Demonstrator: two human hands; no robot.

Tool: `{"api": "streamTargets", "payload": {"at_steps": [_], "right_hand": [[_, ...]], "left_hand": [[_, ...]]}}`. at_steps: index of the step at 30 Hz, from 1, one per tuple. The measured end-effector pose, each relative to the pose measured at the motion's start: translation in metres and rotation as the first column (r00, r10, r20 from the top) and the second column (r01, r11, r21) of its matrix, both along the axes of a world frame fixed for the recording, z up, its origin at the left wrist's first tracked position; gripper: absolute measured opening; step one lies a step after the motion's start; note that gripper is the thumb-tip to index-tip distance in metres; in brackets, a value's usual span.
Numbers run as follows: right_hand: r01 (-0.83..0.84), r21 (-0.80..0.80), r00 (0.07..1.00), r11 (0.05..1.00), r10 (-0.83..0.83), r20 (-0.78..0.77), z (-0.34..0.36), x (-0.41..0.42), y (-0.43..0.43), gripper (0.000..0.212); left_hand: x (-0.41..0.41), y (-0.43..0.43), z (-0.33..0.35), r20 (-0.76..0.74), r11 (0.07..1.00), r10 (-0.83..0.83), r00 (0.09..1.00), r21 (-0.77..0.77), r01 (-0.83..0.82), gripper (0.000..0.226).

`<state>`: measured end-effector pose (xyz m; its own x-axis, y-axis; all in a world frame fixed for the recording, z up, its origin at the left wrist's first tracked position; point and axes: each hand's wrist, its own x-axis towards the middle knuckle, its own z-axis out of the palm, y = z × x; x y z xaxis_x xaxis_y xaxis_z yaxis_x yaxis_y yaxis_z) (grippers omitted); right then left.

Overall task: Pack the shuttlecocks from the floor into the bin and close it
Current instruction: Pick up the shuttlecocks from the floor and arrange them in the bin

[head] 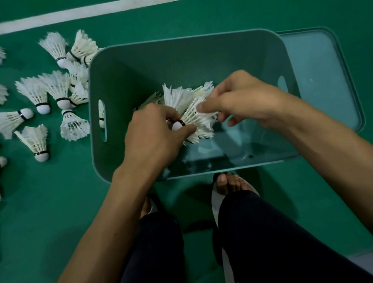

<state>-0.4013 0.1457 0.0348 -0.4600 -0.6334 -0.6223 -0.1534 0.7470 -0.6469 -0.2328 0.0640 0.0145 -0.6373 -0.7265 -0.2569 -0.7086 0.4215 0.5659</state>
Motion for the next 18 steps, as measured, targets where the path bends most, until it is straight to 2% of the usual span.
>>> {"api": "streamTargets", "payload": {"at_steps": [5, 6, 7, 8, 9, 10, 11, 15, 18], "right_hand": [[0.106, 0.015, 0.990, 0.994, -0.107, 0.087, -0.001, -0.001, 0.007, 0.024], [0.117, 0.024, 0.993, 0.993, -0.117, 0.019, -0.001, -0.005, 0.010, 0.022], [0.104, 0.044, 0.986, 0.994, -0.097, -0.134, -0.003, -0.011, 0.014, 0.019], [0.064, 0.082, 0.938, 0.995, -0.032, -0.346, -0.004, -0.015, 0.018, 0.013], [0.034, 0.111, 0.843, 0.993, 0.031, -0.538, -0.005, -0.018, 0.022, 0.006], [0.007, 0.133, 0.741, 0.991, 0.084, -0.666, -0.004, -0.017, 0.024, 0.005], [-0.012, 0.151, 0.687, 0.988, 0.118, -0.717, -0.004, -0.015, 0.026, 0.008], [-0.008, 0.233, 0.693, 0.972, 0.174, -0.700, -0.010, -0.009, 0.023, 0.011], [0.008, 0.244, 0.773, 0.970, 0.149, -0.616, -0.023, -0.009, 0.017, 0.003]], "left_hand": [[0.001, 0.002, 0.003, -0.032, 0.999, -0.033, 0.999, -0.040, 0.032, 0.034], [0.002, 0.001, 0.003, -0.015, 0.999, -0.026, 1.000, -0.038, 0.026, 0.035], [0.004, 0.000, 0.003, 0.011, 0.999, -0.013, 1.000, -0.035, 0.014, 0.032], [0.005, -0.001, 0.002, 0.045, 1.000, 0.005, 0.999, -0.028, -0.003, 0.026], [0.007, -0.002, 0.001, 0.078, 0.999, 0.024, 0.997, -0.025, -0.023, 0.019], [0.009, -0.003, 0.000, 0.100, 0.999, 0.044, 0.994, -0.030, -0.041, 0.015], [0.010, -0.004, -0.002, 0.110, 0.998, 0.061, 0.992, -0.037, -0.057, 0.015], [0.012, -0.004, -0.003, 0.127, 0.995, 0.096, 0.987, -0.032, -0.093, 0.020], [0.013, -0.006, -0.003, 0.136, 0.995, 0.094, 0.986, -0.030, -0.091, 0.021]]}}
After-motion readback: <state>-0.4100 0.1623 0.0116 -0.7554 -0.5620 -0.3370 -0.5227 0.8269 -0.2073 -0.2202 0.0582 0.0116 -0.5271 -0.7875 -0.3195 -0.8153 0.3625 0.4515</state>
